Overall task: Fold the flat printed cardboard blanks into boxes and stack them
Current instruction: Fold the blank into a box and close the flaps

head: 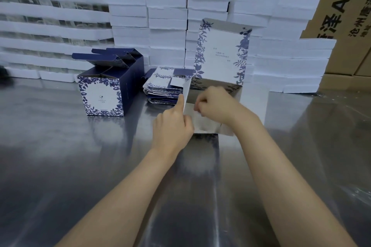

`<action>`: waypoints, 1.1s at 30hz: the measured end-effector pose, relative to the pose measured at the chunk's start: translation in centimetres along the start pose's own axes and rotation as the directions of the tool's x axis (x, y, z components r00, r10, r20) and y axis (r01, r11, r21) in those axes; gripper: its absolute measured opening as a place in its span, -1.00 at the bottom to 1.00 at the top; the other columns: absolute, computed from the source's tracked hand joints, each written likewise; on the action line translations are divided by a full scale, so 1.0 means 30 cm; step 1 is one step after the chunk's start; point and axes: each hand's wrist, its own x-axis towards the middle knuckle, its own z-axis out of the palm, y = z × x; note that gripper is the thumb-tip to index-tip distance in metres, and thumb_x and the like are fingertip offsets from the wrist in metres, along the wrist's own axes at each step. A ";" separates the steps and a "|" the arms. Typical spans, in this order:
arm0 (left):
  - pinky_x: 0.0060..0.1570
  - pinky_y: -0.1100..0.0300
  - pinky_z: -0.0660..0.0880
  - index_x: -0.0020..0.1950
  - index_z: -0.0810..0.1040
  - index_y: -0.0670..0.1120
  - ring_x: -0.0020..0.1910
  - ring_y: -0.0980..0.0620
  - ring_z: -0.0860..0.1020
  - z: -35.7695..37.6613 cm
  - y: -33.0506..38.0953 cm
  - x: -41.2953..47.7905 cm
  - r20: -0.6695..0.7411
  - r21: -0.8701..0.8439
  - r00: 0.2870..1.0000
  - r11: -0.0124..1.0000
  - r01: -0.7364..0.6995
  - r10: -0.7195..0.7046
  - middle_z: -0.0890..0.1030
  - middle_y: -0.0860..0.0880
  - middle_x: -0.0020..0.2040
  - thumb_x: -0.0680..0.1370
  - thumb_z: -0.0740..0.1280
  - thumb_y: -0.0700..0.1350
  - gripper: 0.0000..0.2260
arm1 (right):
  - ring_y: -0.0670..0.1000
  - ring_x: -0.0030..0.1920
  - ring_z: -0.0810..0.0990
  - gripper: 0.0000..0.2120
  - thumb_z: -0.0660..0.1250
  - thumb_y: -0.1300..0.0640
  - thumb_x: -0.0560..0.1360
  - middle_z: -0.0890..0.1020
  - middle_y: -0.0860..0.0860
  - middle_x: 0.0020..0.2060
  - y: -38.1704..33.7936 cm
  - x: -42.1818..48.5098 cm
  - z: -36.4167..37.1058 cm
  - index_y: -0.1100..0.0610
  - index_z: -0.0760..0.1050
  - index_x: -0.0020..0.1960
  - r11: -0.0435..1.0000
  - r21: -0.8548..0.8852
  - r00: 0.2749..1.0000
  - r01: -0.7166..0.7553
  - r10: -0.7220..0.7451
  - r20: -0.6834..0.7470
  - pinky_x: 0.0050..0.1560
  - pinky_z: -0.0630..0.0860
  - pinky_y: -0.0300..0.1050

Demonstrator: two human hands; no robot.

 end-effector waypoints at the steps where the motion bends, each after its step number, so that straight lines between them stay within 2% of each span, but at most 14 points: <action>1: -0.34 0.08 0.11 0.51 0.30 -0.07 -0.35 -0.14 0.25 -0.002 0.007 -0.002 0.002 0.001 1.000 1.000 -0.012 0.012 0.33 -0.08 -0.34 0.46 0.22 -0.23 -0.42 | 0.09 -0.07 0.63 -0.70 0.15 0.31 0.45 0.67 0.12 -0.14 0.016 0.004 0.024 0.17 0.66 -0.13 0.997 -0.057 0.998 -0.050 0.052 0.028 0.02 0.58 0.00; 4: -0.35 0.07 0.11 0.50 0.33 -0.09 -0.36 -0.14 0.24 -0.002 0.033 -0.010 0.026 -0.005 0.999 0.999 -0.048 0.048 0.31 -0.07 -0.36 0.45 0.23 -0.23 -0.41 | 0.20 0.06 0.59 -0.74 0.18 0.33 0.48 0.61 0.20 0.06 0.065 0.007 0.083 0.22 0.63 0.02 0.981 -0.114 0.988 -0.157 0.155 -0.025 0.10 0.54 0.03; 10: -0.33 0.07 0.13 0.52 0.27 -0.09 -0.34 -0.16 0.27 -0.003 0.048 -0.014 0.057 0.015 0.995 0.996 -0.086 0.085 0.29 -0.05 -0.37 0.47 0.19 -0.21 -0.41 | 0.21 0.06 0.57 -0.81 0.25 0.38 0.43 0.60 0.19 0.02 0.102 0.013 0.094 0.21 0.57 -0.04 0.970 -0.160 0.980 -0.182 0.166 -0.106 0.03 0.55 0.00; 12: -0.31 0.07 0.15 0.53 0.26 -0.09 -0.33 -0.16 0.26 -0.003 0.055 -0.018 0.058 0.033 0.994 0.995 -0.099 0.097 0.40 -0.14 -0.33 0.47 0.19 -0.21 -0.41 | 0.21 0.10 0.54 -0.78 0.24 0.36 0.45 0.60 0.17 0.06 0.111 0.005 0.100 0.21 0.59 0.01 0.959 -0.194 0.968 -0.209 0.175 -0.179 0.05 0.54 0.01; 14: -0.29 0.06 0.15 0.53 0.25 -0.09 -0.31 -0.17 0.25 0.001 0.061 -0.020 0.061 0.038 0.992 0.993 -0.109 0.106 0.50 -0.21 -0.27 0.48 0.19 -0.21 -0.42 | 0.21 0.11 0.54 -0.77 0.20 0.35 0.49 0.60 0.18 0.07 0.125 0.003 0.108 0.24 0.58 0.05 0.953 -0.208 0.966 -0.220 0.182 -0.186 0.07 0.54 0.02; 16: -0.29 0.06 0.15 0.52 0.26 -0.09 -0.32 -0.17 0.24 0.002 0.063 -0.020 0.059 0.024 0.992 0.993 -0.112 0.110 0.39 -0.14 -0.33 0.48 0.19 -0.21 -0.43 | 0.21 0.12 0.56 -0.74 0.16 0.35 0.51 0.60 0.18 0.10 0.133 0.007 0.110 0.25 0.57 0.09 0.956 -0.179 0.967 -0.231 0.204 -0.153 0.10 0.54 0.02; 18: -0.28 0.06 0.14 0.53 0.26 -0.09 -0.33 -0.18 0.24 0.003 0.060 -0.018 0.067 0.007 0.991 0.994 -0.113 0.112 0.29 -0.07 -0.36 0.48 0.18 -0.21 -0.42 | 0.22 0.15 0.55 -0.72 0.15 0.36 0.52 0.57 0.20 0.15 0.132 0.012 0.106 0.27 0.52 0.16 0.955 -0.157 0.958 -0.251 0.222 -0.184 0.11 0.52 -0.01; 21: -0.27 0.04 0.17 0.54 0.23 -0.06 -0.30 -0.19 0.27 0.009 0.055 -0.017 0.078 -0.005 0.991 0.994 -0.108 0.108 0.33 -0.10 -0.31 0.50 0.17 -0.21 -0.42 | 0.25 0.23 0.44 -0.70 0.18 0.36 0.53 0.45 0.25 0.23 0.126 0.017 0.100 0.29 0.41 0.26 0.939 -0.169 0.928 -0.300 0.247 -0.279 0.17 0.42 -0.03; 26: -0.27 0.06 0.15 0.53 0.24 -0.06 -0.29 -0.18 0.29 0.019 0.059 -0.021 0.074 -0.040 0.992 0.995 -0.095 0.098 0.35 -0.09 -0.31 0.50 0.16 -0.21 -0.43 | 0.23 0.06 0.58 -0.78 0.16 0.39 0.50 0.60 0.23 0.04 0.137 0.007 0.091 0.31 0.53 0.06 0.946 -0.130 0.949 -0.296 0.276 -0.153 0.03 0.55 -0.02; 29: -0.28 0.06 0.16 0.54 0.23 -0.06 -0.29 -0.18 0.30 0.021 0.059 -0.021 0.083 -0.043 0.991 0.994 -0.097 0.100 0.36 -0.10 -0.31 0.51 0.17 -0.21 -0.43 | 0.22 0.03 0.59 -0.76 0.19 0.37 0.48 0.61 0.20 0.04 0.132 0.002 0.093 0.28 0.56 0.07 0.947 -0.123 0.949 -0.296 0.277 -0.154 0.03 0.58 0.01; 33: -0.29 0.06 0.18 0.53 0.24 -0.06 -0.31 -0.19 0.31 0.025 0.052 -0.020 0.063 -0.073 0.992 0.992 -0.105 0.110 0.36 -0.10 -0.34 0.50 0.16 -0.22 -0.43 | 0.21 -0.08 0.56 -0.86 0.23 0.36 0.47 0.59 0.20 -0.08 0.131 0.005 0.096 0.28 0.54 -0.04 0.945 -0.144 0.950 -0.294 0.272 -0.153 -0.10 0.54 -0.08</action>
